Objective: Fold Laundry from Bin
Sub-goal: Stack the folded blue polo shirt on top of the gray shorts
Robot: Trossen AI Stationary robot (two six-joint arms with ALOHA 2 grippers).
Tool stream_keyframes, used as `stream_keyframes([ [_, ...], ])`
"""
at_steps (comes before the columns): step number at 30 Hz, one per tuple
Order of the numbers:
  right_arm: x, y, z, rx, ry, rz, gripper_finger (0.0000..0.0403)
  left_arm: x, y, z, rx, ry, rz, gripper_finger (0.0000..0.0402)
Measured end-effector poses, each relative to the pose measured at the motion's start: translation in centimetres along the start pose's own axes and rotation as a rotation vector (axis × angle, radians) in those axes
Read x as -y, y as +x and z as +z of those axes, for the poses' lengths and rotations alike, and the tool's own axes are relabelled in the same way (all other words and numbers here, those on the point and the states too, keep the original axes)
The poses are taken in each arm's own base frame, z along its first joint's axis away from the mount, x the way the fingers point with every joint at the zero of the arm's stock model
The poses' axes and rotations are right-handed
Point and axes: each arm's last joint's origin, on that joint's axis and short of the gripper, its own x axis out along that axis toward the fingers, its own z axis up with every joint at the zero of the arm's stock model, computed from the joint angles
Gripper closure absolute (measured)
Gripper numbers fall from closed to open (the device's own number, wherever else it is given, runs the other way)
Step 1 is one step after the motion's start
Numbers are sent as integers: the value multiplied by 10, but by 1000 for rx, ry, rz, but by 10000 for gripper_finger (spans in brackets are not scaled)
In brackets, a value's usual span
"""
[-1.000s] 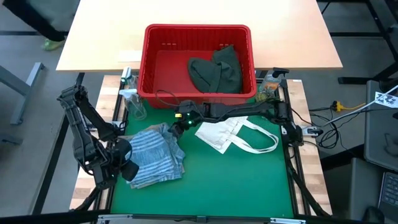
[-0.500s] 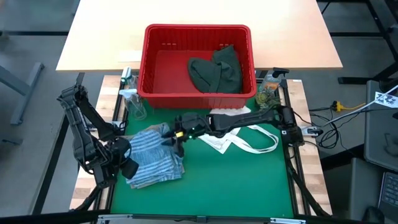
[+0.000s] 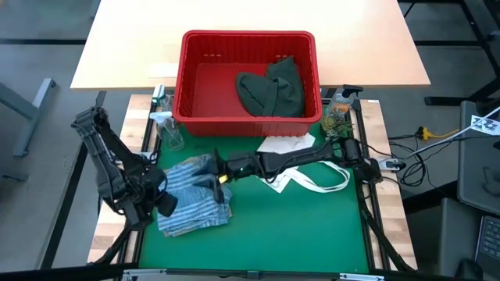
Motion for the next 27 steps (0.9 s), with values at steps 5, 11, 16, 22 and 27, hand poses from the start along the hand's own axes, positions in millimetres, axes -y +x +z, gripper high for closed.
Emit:
stream_keyframes([
  [5, 5, 11, -38, -148, 8, -16, 253, -1, 3, 12, 39, -32, 64, 290],
  [11, 21, 15, -81, -362, 24, -144, 253, 0, 5, 19, 56, -62, 94, 290],
  [16, 29, 14, -86, -393, 21, -208, 253, -1, 12, 21, 70, -75, 122, 290],
  [22, 27, 13, -79, -365, 21, -192, 253, -4, 29, 21, 89, -80, 199, 290],
  [27, 22, 5, -50, -296, 21, -159, 253, -8, 45, 18, 62, -88, 291, 290],
])
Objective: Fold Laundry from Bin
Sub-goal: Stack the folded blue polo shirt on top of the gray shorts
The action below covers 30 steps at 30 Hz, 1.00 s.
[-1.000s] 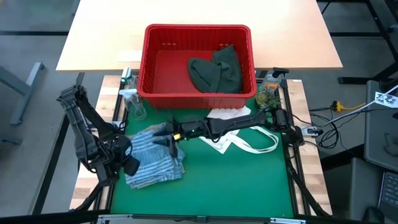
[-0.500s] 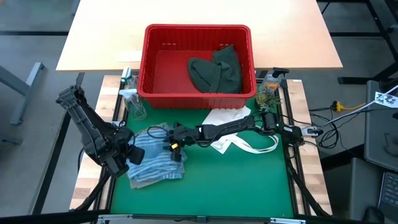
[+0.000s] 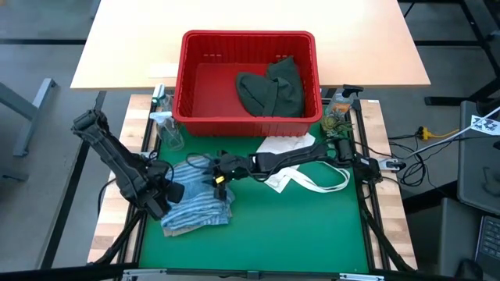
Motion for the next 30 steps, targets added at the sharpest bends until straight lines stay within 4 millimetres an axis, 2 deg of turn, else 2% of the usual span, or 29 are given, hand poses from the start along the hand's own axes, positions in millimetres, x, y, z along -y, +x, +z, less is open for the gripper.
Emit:
stream_keyframes([
  [4, -1, -3, 8, 62, 0, -5, 253, 1, 14, -5, 1, 3, 16, 290],
  [7, 1, 4, 3, 75, 1, -56, 253, 0, 25, -8, 0, 2, 30, 290],
  [11, 9, 19, -22, -7, 4, -94, 253, -1, 40, -13, -33, 0, 46, 290],
  [19, 18, 39, -54, -90, 14, -102, 253, -4, 66, -20, -71, -9, 34, 290],
  [25, 17, 35, -49, -86, 16, -87, 253, -5, 64, -20, -95, -5, 48, 290],
  [30, 13, 17, -19, -6, 16, -61, 253, -1, 40, -16, -139, -6, 34, 290],
])
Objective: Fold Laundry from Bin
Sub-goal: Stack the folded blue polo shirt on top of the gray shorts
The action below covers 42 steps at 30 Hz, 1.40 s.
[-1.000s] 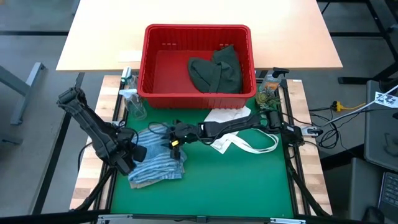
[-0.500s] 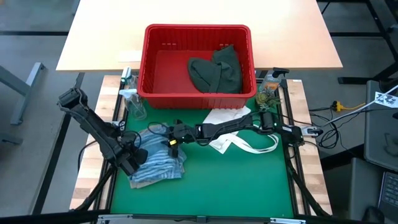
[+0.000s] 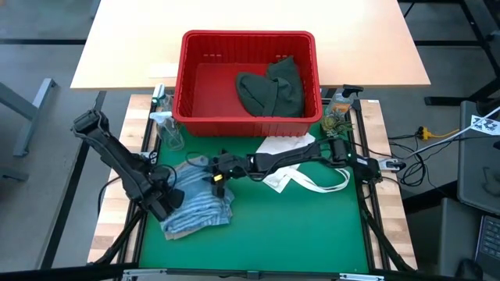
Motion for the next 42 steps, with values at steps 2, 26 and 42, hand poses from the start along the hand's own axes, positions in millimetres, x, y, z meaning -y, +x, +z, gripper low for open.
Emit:
stream_keyframes([
  [2, -1, -7, 10, 23, 0, 2, 253, 1, -13, 2, 27, 3, -8, 290],
  [26, 23, 22, -27, -10, 16, -129, 253, -11, 23, 14, 216, -26, 68, 290],
  [42, 12, -10, 16, 32, 19, 9, 253, 5, -22, 10, 112, 87, -51, 290],
])
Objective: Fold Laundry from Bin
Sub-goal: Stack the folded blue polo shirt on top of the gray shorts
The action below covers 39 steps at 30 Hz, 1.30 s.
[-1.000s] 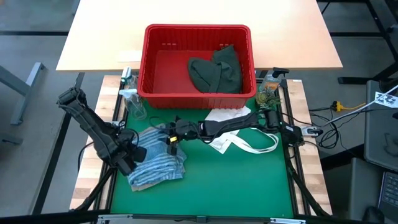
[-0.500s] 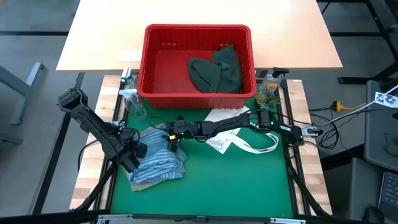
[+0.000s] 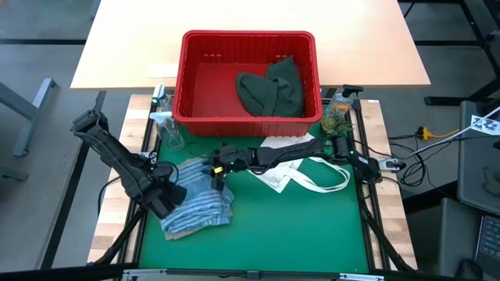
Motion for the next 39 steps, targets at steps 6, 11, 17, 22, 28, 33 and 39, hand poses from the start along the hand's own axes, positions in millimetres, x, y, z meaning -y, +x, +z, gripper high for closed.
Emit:
stream_keyframes([
  [6, -29, -25, 29, 64, 24, 120, 253, 18, -35, -5, -64, 67, -224, 290],
  [11, -71, -31, 24, 45, -14, 203, 253, 32, -43, -15, -60, 38, -415, 290],
  [17, -108, -34, 6, -39, -75, 186, 253, 43, -38, -30, -53, 64, -441, 290],
  [22, -117, -36, -3, -85, -114, 85, 253, 53, -21, -51, -17, 129, -359, 290],
  [28, -117, -31, -17, -145, -111, 59, 253, 66, 7, -75, 13, 194, -238, 290],
  [33, -114, -13, -47, -234, -106, 44, 253, 73, 27, -88, 52, 226, -168, 290],
  [39, -112, 5, -76, -288, -80, 28, 253, 79, 39, -95, 75, 237, -141, 290],
])
